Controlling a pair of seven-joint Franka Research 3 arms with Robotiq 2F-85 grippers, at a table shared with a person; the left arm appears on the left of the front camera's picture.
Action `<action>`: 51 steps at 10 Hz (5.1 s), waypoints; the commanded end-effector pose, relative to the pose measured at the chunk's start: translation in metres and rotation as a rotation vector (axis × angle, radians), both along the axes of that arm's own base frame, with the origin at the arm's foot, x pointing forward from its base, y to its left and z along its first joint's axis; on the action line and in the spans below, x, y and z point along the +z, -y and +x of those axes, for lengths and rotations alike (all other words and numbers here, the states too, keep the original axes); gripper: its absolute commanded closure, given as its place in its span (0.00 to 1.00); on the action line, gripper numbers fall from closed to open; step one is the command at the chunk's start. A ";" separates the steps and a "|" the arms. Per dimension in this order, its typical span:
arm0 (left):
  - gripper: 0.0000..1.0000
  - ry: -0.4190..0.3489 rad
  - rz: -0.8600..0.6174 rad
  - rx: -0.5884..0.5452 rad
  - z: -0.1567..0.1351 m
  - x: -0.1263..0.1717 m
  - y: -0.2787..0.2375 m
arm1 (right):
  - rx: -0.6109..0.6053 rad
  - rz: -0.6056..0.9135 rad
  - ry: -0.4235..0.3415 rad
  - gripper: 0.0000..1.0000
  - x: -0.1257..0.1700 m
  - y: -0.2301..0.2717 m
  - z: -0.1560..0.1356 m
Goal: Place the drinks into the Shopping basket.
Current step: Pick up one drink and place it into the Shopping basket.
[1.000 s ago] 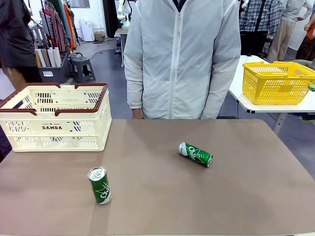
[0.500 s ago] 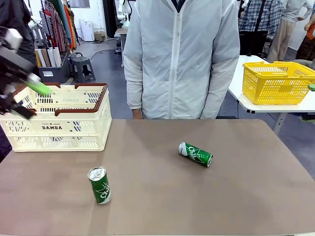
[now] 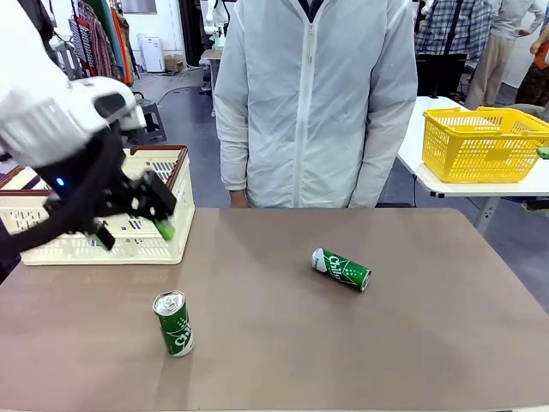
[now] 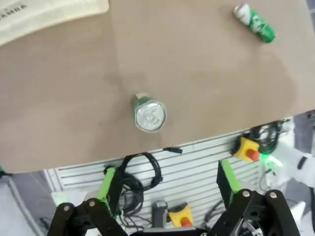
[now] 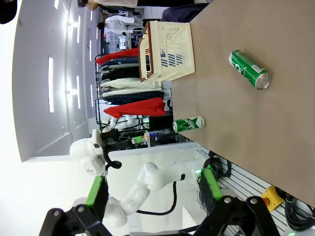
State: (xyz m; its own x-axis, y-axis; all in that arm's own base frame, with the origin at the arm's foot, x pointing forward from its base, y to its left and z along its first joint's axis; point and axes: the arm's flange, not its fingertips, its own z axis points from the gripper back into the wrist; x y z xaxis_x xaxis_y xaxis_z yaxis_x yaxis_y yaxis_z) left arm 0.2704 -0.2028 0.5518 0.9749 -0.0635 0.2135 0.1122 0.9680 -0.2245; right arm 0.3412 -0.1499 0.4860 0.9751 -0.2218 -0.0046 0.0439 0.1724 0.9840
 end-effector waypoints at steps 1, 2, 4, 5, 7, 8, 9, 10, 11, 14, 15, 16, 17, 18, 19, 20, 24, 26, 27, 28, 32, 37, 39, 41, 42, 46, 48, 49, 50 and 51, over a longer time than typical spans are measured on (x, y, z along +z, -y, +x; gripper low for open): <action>0.00 -0.105 0.003 -0.035 0.007 -0.030 0.001 | 0.004 -0.001 -0.017 0.00 0.004 0.001 -0.001; 0.00 -0.175 0.044 -0.041 0.012 -0.051 0.006 | 0.004 -0.001 -0.017 0.00 0.004 0.001 -0.001; 0.00 -0.234 0.038 -0.075 0.022 -0.074 0.013 | 0.004 -0.001 -0.017 0.00 0.004 0.001 -0.001; 0.00 -0.249 -0.026 -0.094 0.022 -0.067 0.014 | 0.004 -0.001 -0.017 0.00 0.004 0.001 -0.001; 0.00 -0.225 0.044 -0.073 0.012 -0.079 0.014 | 0.004 -0.001 -0.017 0.00 0.004 0.001 -0.001; 0.00 -0.225 0.044 -0.073 0.012 -0.079 0.014 | 0.004 -0.001 -0.017 0.00 0.004 0.001 -0.001; 0.00 -0.255 0.020 -0.093 0.017 -0.082 0.016 | 0.004 -0.001 -0.017 0.00 0.004 0.001 -0.001; 0.00 -0.182 0.058 -0.033 0.024 -0.086 0.019 | 0.004 -0.001 -0.017 0.00 0.004 0.001 -0.001; 0.00 -0.165 0.110 0.009 0.032 -0.099 0.023 | 0.004 -0.001 -0.017 0.00 0.004 0.001 -0.001; 0.00 -0.166 0.178 0.077 0.051 -0.141 0.036 | 0.004 -0.001 -0.017 0.00 0.004 0.001 -0.001; 0.00 -0.197 0.189 0.072 0.056 -0.153 0.040 | 0.004 -0.001 -0.017 0.00 0.004 0.001 -0.001; 0.00 -0.213 0.206 0.085 0.058 -0.162 0.041 | 0.004 -0.001 -0.017 0.00 0.004 0.001 -0.001; 0.00 -0.219 0.207 0.088 0.061 -0.170 0.041 | 0.004 -0.001 -0.017 0.00 0.004 0.001 -0.001; 0.00 -0.230 0.208 0.096 0.065 -0.175 0.039 | 0.004 -0.001 -0.017 0.00 0.004 0.001 -0.001; 0.00 -0.226 0.204 0.095 0.065 -0.177 0.038 | 0.004 -0.001 -0.017 0.00 0.004 0.001 -0.001; 0.00 -0.200 0.188 0.078 0.063 -0.175 0.038 | 0.004 -0.001 -0.017 0.00 0.004 0.001 -0.001; 1.00 -0.215 0.174 0.063 0.065 -0.177 0.043 | 0.004 -0.001 -0.017 0.00 0.004 0.001 -0.001; 1.00 -0.202 0.175 0.065 0.065 -0.175 0.043 | 0.004 -0.001 -0.017 0.00 0.004 0.001 -0.001; 1.00 -0.198 0.177 0.067 0.065 -0.174 0.042 | 0.004 -0.001 -0.017 0.00 0.004 0.001 -0.001; 1.00 -0.199 0.168 0.060 0.065 -0.173 0.042 | 0.004 -0.001 -0.017 0.00 0.004 0.001 -0.001; 1.00 -0.159 0.061 0.056 0.052 -0.094 0.005 | 0.004 -0.001 -0.017 0.00 0.004 0.001 -0.001; 1.00 -0.128 0.025 -0.011 0.035 0.055 -0.068 | 0.004 -0.001 -0.017 0.00 0.004 0.001 -0.001; 1.00 -0.139 0.008 0.009 0.023 0.057 -0.066 | 0.004 -0.001 -0.017 0.00 0.004 0.001 -0.001; 1.00 -0.139 0.008 0.009 0.023 0.057 -0.066 | 0.004 -0.001 -0.017 0.00 0.004 0.001 -0.001; 1.00 -0.139 0.008 0.009 0.023 0.057 -0.066 | 0.004 -0.001 -0.017 0.00 0.004 0.001 -0.001; 1.00 -0.046 0.000 0.229 0.145 0.117 -0.074 | 0.004 -0.001 -0.017 0.00 0.004 0.001 -0.001; 1.00 0.054 -0.016 0.203 0.232 0.135 -0.071 | 0.004 -0.001 -0.017 0.00 0.004 0.001 -0.001; 1.00 0.086 0.017 0.229 0.274 0.129 -0.072 | 0.004 -0.001 -0.017 0.00 0.004 0.001 -0.001; 1.00 0.078 0.068 0.269 0.309 0.112 -0.074 | 0.004 -0.001 -0.017 0.00 0.004 0.001 -0.001; 1.00 0.083 0.104 0.299 0.339 0.090 -0.079 | 0.004 -0.001 -0.017 0.00 0.004 0.001 -0.001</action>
State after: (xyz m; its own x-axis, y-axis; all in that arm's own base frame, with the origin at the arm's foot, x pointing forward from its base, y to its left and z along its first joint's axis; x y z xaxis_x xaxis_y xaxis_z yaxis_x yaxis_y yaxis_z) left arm 0.5906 -0.1198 0.6373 0.9387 0.1632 0.3035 -0.1133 0.9779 -0.1755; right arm 0.3410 -0.1502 0.4860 0.9749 -0.2227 -0.0045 0.0439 0.1723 0.9841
